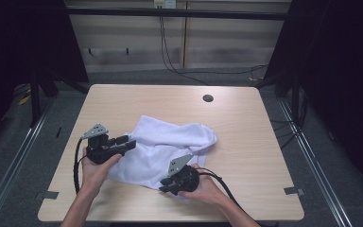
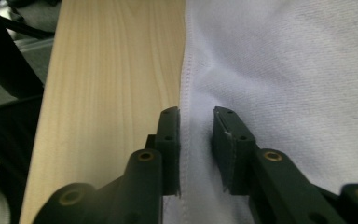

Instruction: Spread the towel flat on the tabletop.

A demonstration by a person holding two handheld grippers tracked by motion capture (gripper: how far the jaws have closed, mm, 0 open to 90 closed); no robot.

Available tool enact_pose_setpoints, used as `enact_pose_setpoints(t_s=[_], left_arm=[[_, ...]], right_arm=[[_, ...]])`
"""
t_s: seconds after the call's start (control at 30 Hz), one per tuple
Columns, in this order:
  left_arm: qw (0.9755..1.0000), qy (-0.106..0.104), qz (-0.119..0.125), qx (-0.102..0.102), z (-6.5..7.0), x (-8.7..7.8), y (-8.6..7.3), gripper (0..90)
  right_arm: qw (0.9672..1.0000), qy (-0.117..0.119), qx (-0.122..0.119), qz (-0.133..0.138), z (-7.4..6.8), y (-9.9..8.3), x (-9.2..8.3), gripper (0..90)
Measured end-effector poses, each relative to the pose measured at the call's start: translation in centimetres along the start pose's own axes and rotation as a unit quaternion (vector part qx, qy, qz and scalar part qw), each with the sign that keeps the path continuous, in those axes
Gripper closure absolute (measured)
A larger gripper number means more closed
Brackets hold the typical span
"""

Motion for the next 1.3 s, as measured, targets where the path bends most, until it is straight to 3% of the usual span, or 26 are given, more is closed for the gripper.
enact_pose_setpoints(t_s=[0.07, 0.17, 0.27, 0.37, 0.5, 0.53, 0.6, 0.7, 0.73, 0.8, 0.83, 0.87, 0.9, 0.97, 1.0, 1.03, 1.07, 1.13, 1.27, 1.3], left_arm=[[1.0000, -0.006, 0.005, -0.006, -0.1, -0.1, 0.0, 53.3], [0.9998, -0.011, 0.012, -0.010, -0.2, -0.4, 0.1, 52.4], [0.9996, -0.012, 0.022, -0.011, -0.4, -0.9, 0.3, 51.1], [0.9993, -0.015, 0.033, -0.005, 0.0, -1.2, 0.6, 48.3], [0.9983, -0.030, 0.050, -0.001, 0.4, -1.7, 1.1, 44.5], [0.9972, -0.032, 0.067, -0.008, 0.3, -2.1, 1.4, 43.9], [0.9974, -0.020, 0.069, -0.008, 0.1, -2.4, 1.6, 43.9], [0.9974, -0.015, 0.069, -0.014, -0.5, -2.5, 1.6, 44.3], [0.9974, -0.015, 0.069, -0.014, -0.5, -2.5, 1.6, 44.7], [0.9975, -0.006, 0.069, -0.017, -0.8, -2.4, 1.5, 44.9], [0.9980, 0.001, 0.061, -0.015, -0.9, -2.2, 1.3, 45.1], [0.9984, -0.005, 0.053, -0.016, -1.1, -1.7, 1.0, 45.6], [0.9989, -0.005, 0.044, -0.017, -1.2, -1.4, 0.7, 45.8], [0.9995, -0.006, 0.028, -0.017, -1.4, -0.8, 0.3, 46.2], [0.9996, -0.006, 0.020, -0.019, -1.6, -0.4, 0.0, 46.4], [0.9998, -0.009, 0.006, -0.018, -1.8, 0.0, -0.3, 46.4], [0.9998, -0.006, 0.001, -0.019, -2.0, 0.2, -0.5, 46.5], [0.9997, -0.006, -0.024, -0.004, -2.2, 0.9, -1.1, 47.4], [0.9983, -0.019, -0.055, 0.001, -2.5, 2.1, -2.1, 52.6], [0.9981, -0.013, -0.060, 0.007, -2.5, 2.2, -2.2, 52.8]], right_arm=[[0.9997, 0.011, 0.021, 0.007, 0.2, -0.1, 0.0, 84.5], [0.9975, 0.046, 0.041, 0.034, 0.9, 0.0, -0.5, 85.4], [0.9974, 0.040, 0.039, 0.046, 1.1, 0.6, -1.8, 86.5], [0.9951, 0.044, 0.042, 0.079, 1.7, 1.9, -3.9, 86.0], [0.9957, 0.014, 0.039, 0.084, 2.9, 3.6, -6.5, 86.8], [0.9955, 0.007, 0.040, 0.086, 3.4, 4.1, -7.2, 87.0], [0.9947, -0.010, 0.045, 0.092, 4.8, 5.3, -8.7, 87.1], [0.9899, -0.043, 0.061, 0.120, 7.6, 7.3, -11.5, 87.3], [0.9899, -0.043, 0.061, 0.120, 7.6, 7.3, -11.5, 87.3], [0.9840, -0.080, 0.077, 0.140, 9.8, 8.5, -13.6, 87.4], [0.9789, -0.108, 0.086, 0.150, 11.0, 8.9, -14.7, 87.4], [0.9634, -0.168, 0.120, 0.171, 13.5, 9.4, -17.0, 87.3], [0.9515, -0.199, 0.142, 0.186, 14.8, 9.4, -18.3, 87.2], [0.9201, -0.256, 0.201, 0.217, 17.5, 8.4, -20.6, 78.3], [0.9073, -0.285, 0.222, 0.215, 18.3, 7.8, -21.2, 66.2], [0.8951, -0.311, 0.255, 0.192, 19.3, 7.0, -21.7, 59.1], [0.8963, -0.308, 0.271, 0.169, 19.9, 5.9, -21.8, 54.1], [0.8981, -0.309, 0.268, 0.163, 19.7, 4.6, -21.6, 48.6], [0.9158, -0.269, 0.246, 0.169, 17.0, 2.4, -19.8, 46.8], [0.9229, -0.247, 0.240, 0.172, 16.0, 2.0, -19.1, 47.3]])
Point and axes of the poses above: each handheld gripper's, and its own axes: x roughly forward along the jaws, y roughly out of its top, z roughly to its right, the point moved 2 cm from there along x, roughly forward along the jaws, and after that the axes turned 5 degrees about -z, right-handed, at the moved point
